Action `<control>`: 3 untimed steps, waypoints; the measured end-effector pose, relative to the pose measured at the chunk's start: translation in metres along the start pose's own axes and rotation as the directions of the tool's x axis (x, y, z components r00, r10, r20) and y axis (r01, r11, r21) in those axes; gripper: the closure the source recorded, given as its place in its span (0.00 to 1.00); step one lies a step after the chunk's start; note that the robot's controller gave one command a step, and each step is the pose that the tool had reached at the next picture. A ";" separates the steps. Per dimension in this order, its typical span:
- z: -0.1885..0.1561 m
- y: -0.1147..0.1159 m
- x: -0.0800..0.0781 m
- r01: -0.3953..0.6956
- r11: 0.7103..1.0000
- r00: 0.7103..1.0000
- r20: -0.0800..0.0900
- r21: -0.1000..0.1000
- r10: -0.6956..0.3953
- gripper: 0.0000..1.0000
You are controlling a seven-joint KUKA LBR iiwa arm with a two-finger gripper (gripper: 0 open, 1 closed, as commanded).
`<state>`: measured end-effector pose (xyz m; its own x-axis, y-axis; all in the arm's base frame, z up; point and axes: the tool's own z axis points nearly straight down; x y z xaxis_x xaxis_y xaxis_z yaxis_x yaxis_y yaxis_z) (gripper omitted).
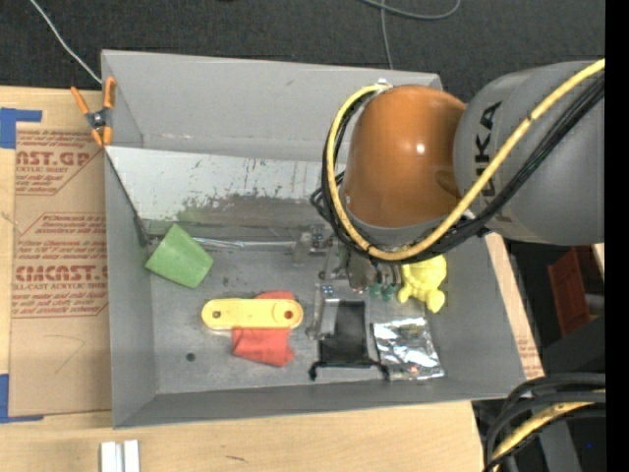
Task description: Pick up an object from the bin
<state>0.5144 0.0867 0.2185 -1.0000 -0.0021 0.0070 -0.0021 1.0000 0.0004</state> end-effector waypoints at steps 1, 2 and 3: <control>-0.005 -0.001 -0.002 -0.002 1.000 1.000 0.008 -0.001 0.002 0.00; 0.133 0.060 -0.020 0.038 0.999 0.999 0.006 -0.002 -0.038 0.00; 0.057 0.065 -0.021 0.132 0.991 0.991 0.017 -0.001 -0.132 0.00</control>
Offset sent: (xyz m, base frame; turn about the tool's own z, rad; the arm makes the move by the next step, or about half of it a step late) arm 0.0193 0.0645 -0.1485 -0.0417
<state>0.5352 0.1520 0.1617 -0.9910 -0.1336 -0.0103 -0.1336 0.9910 0.0020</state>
